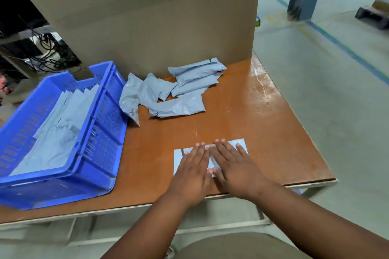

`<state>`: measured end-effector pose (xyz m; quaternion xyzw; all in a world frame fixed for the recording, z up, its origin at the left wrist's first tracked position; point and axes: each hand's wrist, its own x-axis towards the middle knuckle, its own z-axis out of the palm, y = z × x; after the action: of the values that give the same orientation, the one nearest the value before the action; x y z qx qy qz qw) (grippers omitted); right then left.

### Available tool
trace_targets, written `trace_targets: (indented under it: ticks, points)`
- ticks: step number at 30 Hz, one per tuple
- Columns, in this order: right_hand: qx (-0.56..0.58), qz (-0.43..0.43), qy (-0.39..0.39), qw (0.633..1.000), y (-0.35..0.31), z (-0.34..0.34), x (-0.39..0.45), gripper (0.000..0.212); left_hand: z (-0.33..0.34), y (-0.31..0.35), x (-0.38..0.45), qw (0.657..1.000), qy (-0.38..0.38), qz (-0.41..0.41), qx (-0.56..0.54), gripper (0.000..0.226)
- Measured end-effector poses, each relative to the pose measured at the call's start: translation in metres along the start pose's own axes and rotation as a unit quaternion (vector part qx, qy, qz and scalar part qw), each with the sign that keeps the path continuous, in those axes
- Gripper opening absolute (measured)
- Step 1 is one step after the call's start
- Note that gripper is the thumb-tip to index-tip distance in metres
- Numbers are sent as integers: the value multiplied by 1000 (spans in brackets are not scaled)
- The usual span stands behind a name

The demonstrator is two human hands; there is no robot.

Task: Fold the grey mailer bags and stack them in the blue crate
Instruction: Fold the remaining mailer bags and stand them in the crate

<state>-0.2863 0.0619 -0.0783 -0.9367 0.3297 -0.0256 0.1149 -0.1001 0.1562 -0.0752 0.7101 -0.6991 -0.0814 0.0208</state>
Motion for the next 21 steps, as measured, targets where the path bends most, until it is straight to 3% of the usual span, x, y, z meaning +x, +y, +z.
trace_targets:
  ticks: [8,11,15,18,21]
  points:
    - [-9,104,-4,995,53,-17,-22,84,-28,-49,-20,984,-50,-169,23,102]
    - [1,96,3,995,49,-25,-21,80,-62,-22,5,996,-29,-80,-11,89]
    - [-4,52,9,999,35,-32,-17,80,-83,18,55,993,-115,-4,2,106]
    - [-7,60,-3,998,33,-36,-20,78,-83,22,79,990,-129,-23,50,82]
    - [10,76,9,997,38,-39,-30,76,-87,15,92,987,-154,-51,-3,58]
